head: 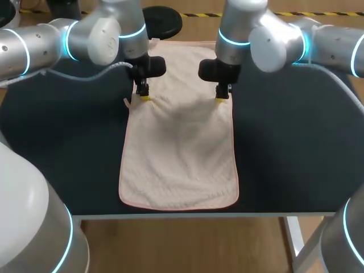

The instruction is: Fold the towel

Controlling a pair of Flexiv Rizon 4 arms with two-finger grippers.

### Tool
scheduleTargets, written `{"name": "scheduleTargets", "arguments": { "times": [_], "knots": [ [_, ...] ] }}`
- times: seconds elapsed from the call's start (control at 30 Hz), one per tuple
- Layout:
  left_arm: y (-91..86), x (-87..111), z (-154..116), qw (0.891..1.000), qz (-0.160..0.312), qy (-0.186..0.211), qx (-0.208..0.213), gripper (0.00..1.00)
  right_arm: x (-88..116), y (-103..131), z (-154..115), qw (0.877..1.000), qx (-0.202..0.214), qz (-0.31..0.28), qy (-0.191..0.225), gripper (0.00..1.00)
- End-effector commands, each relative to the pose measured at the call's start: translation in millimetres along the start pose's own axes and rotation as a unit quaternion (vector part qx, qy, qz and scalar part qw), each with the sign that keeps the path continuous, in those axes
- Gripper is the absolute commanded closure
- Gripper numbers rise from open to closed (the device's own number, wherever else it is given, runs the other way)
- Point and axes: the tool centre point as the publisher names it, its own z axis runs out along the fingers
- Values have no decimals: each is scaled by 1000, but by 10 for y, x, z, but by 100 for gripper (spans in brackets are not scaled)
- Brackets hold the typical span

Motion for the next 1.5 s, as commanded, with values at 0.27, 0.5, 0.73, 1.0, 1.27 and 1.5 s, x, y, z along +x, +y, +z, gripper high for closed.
{"name": "scheduleTargets", "arguments": {
  "times": [0.27, 0.5, 0.73, 1.0, 1.27, 1.5],
  "knots": [
    [14, 80, -864, 996, -17, -85, 26, 100, -99, -69, -786, 999, -19, -12, -39, 100],
    [-85, 6, -1703, 984, -17, -171, 37, 100, -449, 16, -1609, 993, -34, -48, -103, 100],
    [-240, -158, -2507, 962, -2, -270, 26, 100, -648, 148, -2338, 979, -52, -94, -171, 100],
    [-326, -485, -3188, 935, -9, -353, 4, 100, -931, 225, -2961, 966, -53, -117, -226, 100],
    [-427, -872, -3778, 909, -9, -417, 1, 100, -1314, 306, -3544, 943, -46, -139, -299, 100],
    [-484, -1095, -4152, 893, 6, -450, 12, 100, -1524, 328, -4016, 921, -27, -130, -366, 100]
  ]
}}
